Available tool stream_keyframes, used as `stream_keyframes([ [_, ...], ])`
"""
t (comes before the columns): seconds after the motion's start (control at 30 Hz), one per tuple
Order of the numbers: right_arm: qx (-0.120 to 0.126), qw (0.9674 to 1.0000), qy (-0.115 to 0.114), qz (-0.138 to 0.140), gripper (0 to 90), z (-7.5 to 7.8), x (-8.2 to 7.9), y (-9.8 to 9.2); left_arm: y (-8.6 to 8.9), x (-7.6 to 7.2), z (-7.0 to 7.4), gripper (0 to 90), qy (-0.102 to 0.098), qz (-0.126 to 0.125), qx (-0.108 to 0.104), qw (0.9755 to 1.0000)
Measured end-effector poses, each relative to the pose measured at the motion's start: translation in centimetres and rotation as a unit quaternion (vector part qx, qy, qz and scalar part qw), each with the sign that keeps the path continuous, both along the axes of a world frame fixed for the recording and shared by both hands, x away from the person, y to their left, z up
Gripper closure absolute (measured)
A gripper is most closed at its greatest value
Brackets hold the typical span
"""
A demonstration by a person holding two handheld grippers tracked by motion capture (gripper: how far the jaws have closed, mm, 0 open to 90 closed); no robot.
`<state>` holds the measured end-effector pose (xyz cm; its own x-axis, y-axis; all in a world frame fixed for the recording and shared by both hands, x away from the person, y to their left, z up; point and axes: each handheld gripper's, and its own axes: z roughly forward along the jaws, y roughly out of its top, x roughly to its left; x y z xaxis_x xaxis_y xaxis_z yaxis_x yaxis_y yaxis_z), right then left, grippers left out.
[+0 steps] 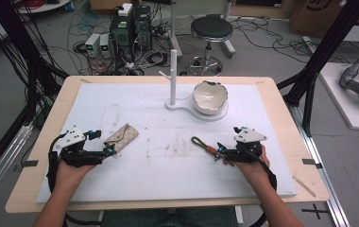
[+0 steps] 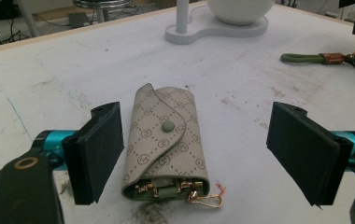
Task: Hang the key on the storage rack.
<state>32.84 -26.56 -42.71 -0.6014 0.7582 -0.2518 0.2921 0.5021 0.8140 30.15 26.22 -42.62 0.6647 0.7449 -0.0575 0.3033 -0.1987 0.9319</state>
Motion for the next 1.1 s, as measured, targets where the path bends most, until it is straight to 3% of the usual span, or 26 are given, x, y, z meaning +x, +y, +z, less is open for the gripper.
stream_keyframes([
  [0.43, 0.006, 1.0, 0.003, 0.005, 16.4, 0.0, 0.1, 0.1, -0.2, 0.1, 0.0, 18.7, 0.001, 0.0, 0.008, 1.0],
  [0.57, 0.012, 0.9997, 0.017, 0.015, 16.4, -0.2, 0.4, 0.1, -0.3, 0.3, -0.1, 18.7, 0.001, 0.0, 0.009, 1.0],
  [0.83, 0.005, 0.9987, 0.023, 0.046, 16.4, 0.0, 0.2, 0.9, -0.8, 0.2, -0.1, 18.7, -0.001, -0.009, 0.015, 0.9998],
  [1.1, -0.004, 0.9948, 0.064, 0.078, 16.4, -0.8, 1.5, 2.6, -0.2, 0.2, -0.2, 18.7, 0.0, -0.001, 0.015, 0.9999],
])
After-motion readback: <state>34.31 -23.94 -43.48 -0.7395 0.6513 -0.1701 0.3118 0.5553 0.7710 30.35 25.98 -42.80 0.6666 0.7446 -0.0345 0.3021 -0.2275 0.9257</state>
